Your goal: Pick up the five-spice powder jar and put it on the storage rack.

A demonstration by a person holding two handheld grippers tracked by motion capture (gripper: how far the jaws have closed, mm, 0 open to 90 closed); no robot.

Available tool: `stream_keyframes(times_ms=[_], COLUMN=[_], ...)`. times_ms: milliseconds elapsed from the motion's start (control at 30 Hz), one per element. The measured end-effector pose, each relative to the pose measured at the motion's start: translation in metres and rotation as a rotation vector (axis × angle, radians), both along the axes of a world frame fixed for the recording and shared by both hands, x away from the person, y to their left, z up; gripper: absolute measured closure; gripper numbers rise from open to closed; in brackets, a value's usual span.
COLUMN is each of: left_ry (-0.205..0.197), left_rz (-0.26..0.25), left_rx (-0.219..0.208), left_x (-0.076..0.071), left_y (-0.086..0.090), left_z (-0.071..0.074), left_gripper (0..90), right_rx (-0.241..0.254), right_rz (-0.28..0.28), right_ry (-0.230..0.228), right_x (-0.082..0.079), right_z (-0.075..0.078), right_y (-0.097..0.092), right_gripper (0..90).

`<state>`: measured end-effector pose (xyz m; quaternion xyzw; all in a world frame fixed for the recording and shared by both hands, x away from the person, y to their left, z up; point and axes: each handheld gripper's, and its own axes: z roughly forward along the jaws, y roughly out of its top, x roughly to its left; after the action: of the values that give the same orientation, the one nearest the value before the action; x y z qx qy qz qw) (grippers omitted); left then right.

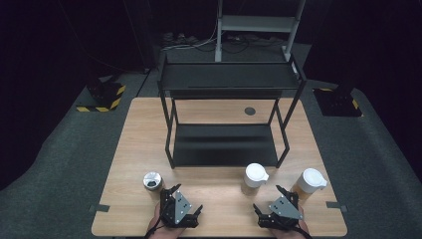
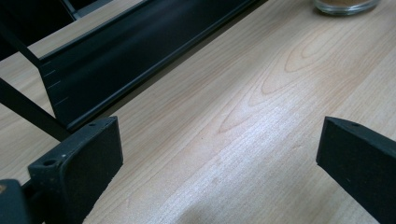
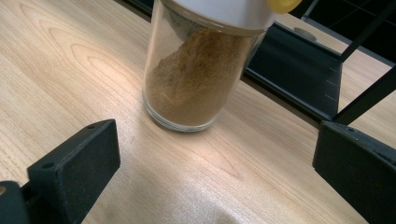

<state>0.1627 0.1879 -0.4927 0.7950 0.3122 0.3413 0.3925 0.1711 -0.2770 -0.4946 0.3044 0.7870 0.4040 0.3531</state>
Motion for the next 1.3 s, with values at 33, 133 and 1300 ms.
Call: stream_keyframes(times_ms=[33,133,1300], left_ry=[0.001,0.0,-0.013], left_rz=[0.0,-0.003,-0.018], left_rx=[0.004,0.016,-0.092], left_x=[0.0,0.0,-0.005], left_y=[-0.001,-0.002,0.012], left_z=[0.0,0.001,0.01], left_gripper=[0.5,0.5,0.5], right_rx=[0.001,0.004,0.007], right_rz=[-0.002,0.0,0.0], right_ry=[0.002,0.004,0.012], right_x=[0.0,0.001,0.002], right_z=[0.0,0.0,0.001], right_y=[0.0,-0.001,0.0], right_gripper=[0.0,0.0,0.0])
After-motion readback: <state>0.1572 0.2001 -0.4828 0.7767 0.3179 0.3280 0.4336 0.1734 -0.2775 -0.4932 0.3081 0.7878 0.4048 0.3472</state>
